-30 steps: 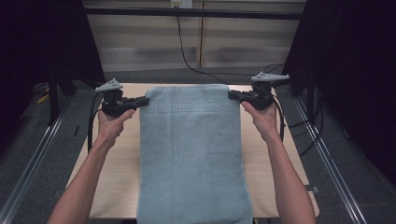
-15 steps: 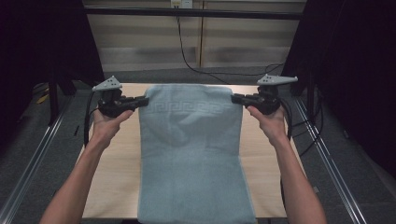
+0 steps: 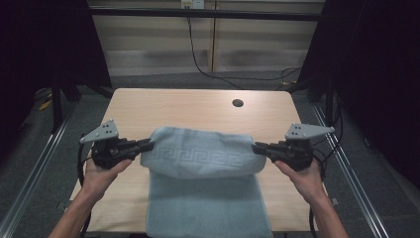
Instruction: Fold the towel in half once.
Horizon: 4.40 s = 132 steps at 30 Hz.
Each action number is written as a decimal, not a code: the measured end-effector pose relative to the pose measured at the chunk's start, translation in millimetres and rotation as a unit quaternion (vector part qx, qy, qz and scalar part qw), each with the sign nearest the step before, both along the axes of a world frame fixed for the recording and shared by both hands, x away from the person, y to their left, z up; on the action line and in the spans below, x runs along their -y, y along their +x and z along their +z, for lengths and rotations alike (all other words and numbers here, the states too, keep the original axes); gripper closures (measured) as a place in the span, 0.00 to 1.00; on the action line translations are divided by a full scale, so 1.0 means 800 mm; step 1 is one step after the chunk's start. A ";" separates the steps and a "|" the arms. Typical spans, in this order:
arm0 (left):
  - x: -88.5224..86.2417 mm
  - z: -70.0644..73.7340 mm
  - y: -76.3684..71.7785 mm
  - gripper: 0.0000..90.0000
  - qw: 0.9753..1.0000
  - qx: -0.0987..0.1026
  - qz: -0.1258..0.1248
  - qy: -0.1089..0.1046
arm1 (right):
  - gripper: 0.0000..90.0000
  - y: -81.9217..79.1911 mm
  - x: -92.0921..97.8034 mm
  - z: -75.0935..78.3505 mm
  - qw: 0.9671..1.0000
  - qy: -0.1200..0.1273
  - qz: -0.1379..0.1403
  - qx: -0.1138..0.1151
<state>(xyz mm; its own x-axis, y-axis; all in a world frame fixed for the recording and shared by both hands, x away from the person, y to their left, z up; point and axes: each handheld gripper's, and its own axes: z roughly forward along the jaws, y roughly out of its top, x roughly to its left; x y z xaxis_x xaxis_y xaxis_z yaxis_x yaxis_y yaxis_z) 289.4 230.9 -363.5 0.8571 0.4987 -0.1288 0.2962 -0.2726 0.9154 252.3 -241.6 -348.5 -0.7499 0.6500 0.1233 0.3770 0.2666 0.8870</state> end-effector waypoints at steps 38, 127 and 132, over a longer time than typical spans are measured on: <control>0.021 -0.168 0.051 0.94 0.979 -0.146 0.043 0.133 | 0.97 0.039 -0.042 -0.178 0.983 -0.124 -0.032 -0.135; -0.031 -0.136 -0.067 0.91 0.996 -0.072 0.034 0.033 | 0.95 -0.050 -0.026 -0.107 0.998 -0.023 0.000 -0.060; -0.031 -0.142 -0.087 0.90 0.995 -0.076 0.017 0.055 | 0.92 -0.081 -0.024 -0.134 0.995 -0.029 0.018 -0.095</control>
